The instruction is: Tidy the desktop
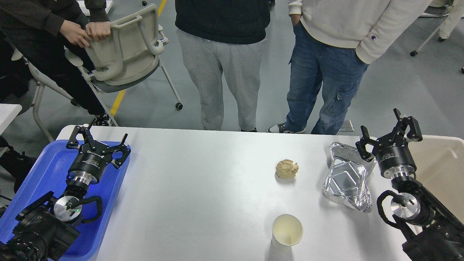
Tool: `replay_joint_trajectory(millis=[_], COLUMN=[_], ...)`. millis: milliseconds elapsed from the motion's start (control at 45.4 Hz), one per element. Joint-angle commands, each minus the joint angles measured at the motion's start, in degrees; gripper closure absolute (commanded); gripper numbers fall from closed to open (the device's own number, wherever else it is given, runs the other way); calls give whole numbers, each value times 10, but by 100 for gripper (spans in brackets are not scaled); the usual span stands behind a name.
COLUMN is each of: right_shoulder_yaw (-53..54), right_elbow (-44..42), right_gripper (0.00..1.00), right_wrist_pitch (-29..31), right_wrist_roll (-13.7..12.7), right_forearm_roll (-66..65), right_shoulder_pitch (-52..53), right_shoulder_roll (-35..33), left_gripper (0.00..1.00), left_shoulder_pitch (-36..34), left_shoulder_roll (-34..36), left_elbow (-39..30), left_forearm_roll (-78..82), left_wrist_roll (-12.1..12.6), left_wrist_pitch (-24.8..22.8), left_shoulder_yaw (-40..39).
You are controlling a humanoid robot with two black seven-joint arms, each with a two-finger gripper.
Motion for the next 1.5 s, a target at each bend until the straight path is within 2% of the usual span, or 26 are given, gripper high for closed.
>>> replay_joint_trajectory(millis=[0, 44, 176, 242, 374, 506, 682, 748, 858, 1144, 1298, 1474], right_shoulder_yaw=[-2, -4, -3, -9, -84, -195, -250, -250, -257, -347, -439, -542], right_elbow=[3, 4, 41, 72, 127, 200, 305, 365, 417, 452, 450, 448], right_gripper=[0, 0, 0, 0, 0, 0, 0, 0, 0, 0, 0, 0], right_wrist_pitch=[30, 30, 58, 64, 72, 73, 102, 111, 111, 107, 107, 103], right_wrist_roll=[-7, -15, -79, -93, -98, -98, -95, -92, -92, -91, -91, -88], right_forearm_roll=[4, 5, 7, 4, -8, -76, -256, -379, -523, -794, -866, -880], right_shoulder_pitch=[13, 13, 7, 4, 18, 71, 109, 107, 95, 96, 139, 182], right_shoulder_roll=[-18, -24, -57, -79, -159, -242, -325, -351, -349, -325, -305, -299], left_gripper=[0, 0, 0, 0, 0, 0, 0, 0, 0, 0, 0, 0], left_shoulder_pitch=[-1, 0, 0, 0, 0, 0, -1, -1, -1, -1, -1, -1], left_shoulder_roll=[0, 0, 0, 0, 0, 0, -1, 0, 0, -1, -1, -1], left_elbow=[0, 0, 0, 0, 0, 0, 0, 0, 0, 0, 0, 0], left_forearm_roll=[1, 1, 1, 1, 1, 1, 2, 2, 2, 2, 2, 2], left_wrist_roll=[0, 0, 1, 1, 1, 1, 1, 1, 1, 1, 1, 1], left_wrist_pitch=[0, 0, 0, 0, 0, 0, 0, 0, 0, 0, 0, 0], left_shoulder_yaw=[0, 0, 0, 0, 0, 0, 0, 0, 0, 0, 0, 0])
